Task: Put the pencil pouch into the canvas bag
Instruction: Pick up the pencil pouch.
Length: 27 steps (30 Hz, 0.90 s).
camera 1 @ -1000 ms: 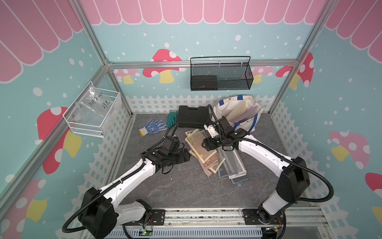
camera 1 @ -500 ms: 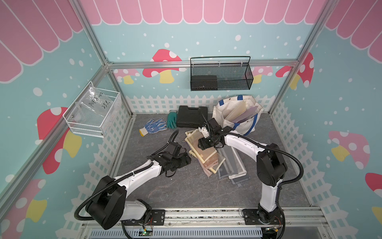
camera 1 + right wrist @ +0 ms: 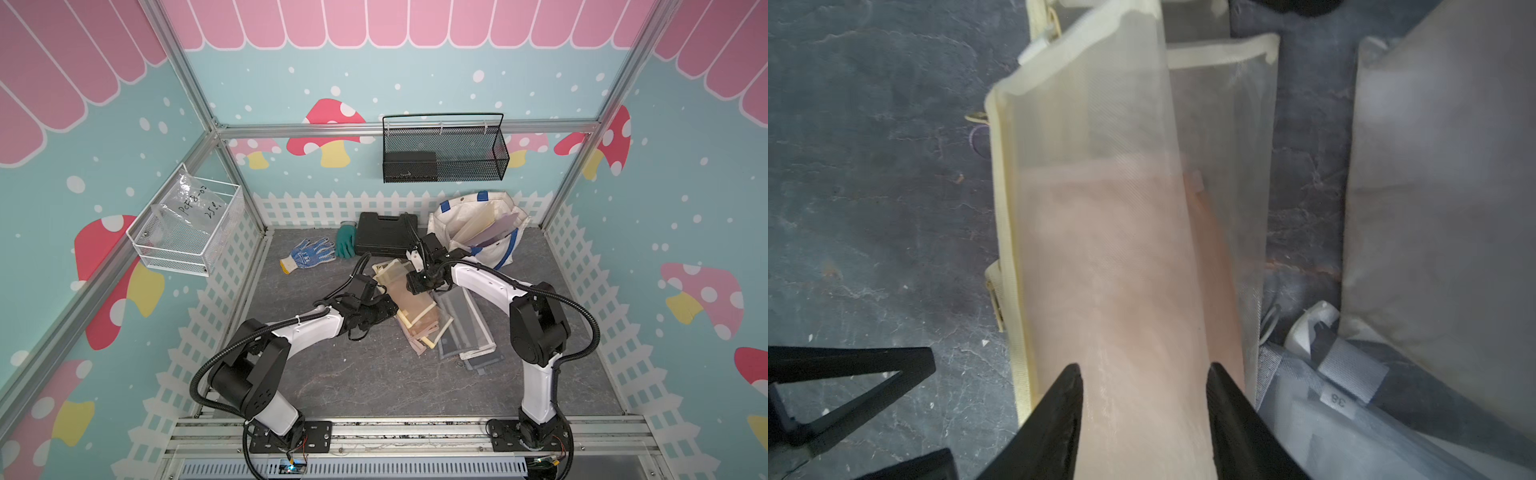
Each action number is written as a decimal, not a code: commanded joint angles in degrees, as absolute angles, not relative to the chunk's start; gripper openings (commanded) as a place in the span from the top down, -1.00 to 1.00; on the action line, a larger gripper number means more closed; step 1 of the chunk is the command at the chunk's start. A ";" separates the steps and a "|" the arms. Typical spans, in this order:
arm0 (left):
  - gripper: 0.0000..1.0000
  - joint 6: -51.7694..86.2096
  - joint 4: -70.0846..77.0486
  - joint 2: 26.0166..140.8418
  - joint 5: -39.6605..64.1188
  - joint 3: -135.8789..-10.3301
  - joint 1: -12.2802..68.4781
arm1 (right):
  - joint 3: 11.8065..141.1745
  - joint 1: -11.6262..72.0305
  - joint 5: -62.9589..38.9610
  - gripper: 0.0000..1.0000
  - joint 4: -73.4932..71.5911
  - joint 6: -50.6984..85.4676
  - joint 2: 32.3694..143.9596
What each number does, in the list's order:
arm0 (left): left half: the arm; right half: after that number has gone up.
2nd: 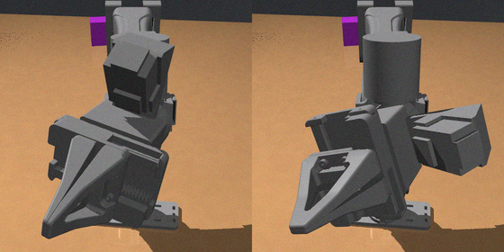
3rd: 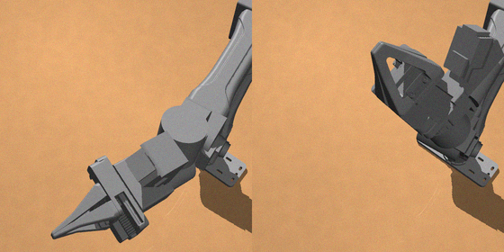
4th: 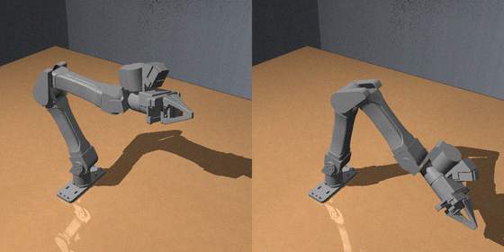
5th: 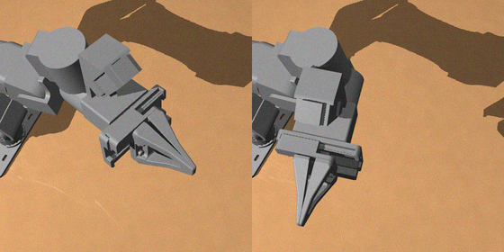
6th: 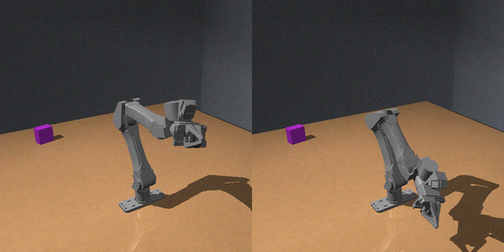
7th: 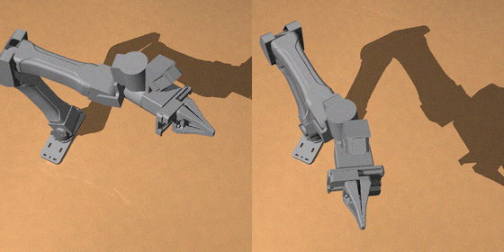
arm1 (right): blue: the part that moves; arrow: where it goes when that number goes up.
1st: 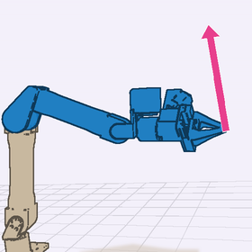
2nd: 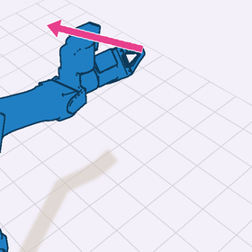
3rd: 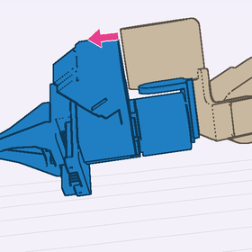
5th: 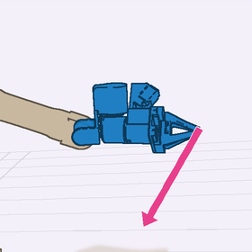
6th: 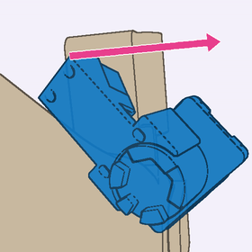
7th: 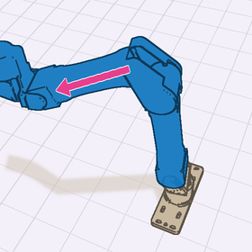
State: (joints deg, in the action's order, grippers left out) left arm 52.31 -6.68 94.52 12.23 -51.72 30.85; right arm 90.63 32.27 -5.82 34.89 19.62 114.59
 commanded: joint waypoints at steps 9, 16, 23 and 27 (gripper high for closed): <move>-0.41 54.59 -0.46 102.13 13.85 -55.15 30.67 | 85.32 31.90 -8.28 0.01 31.70 20.39 115.36; 0.02 54.67 -0.18 102.62 14.49 -55.05 30.67 | 84.16 32.01 -9.96 0.39 31.07 19.73 114.07; 0.51 53.97 -0.79 99.71 14.73 -52.70 30.72 | 80.29 32.69 -11.31 0.94 30.16 19.97 109.34; 0.80 52.94 -2.45 96.19 14.35 -51.23 30.76 | 77.92 33.21 -13.05 1.00 29.23 19.84 103.71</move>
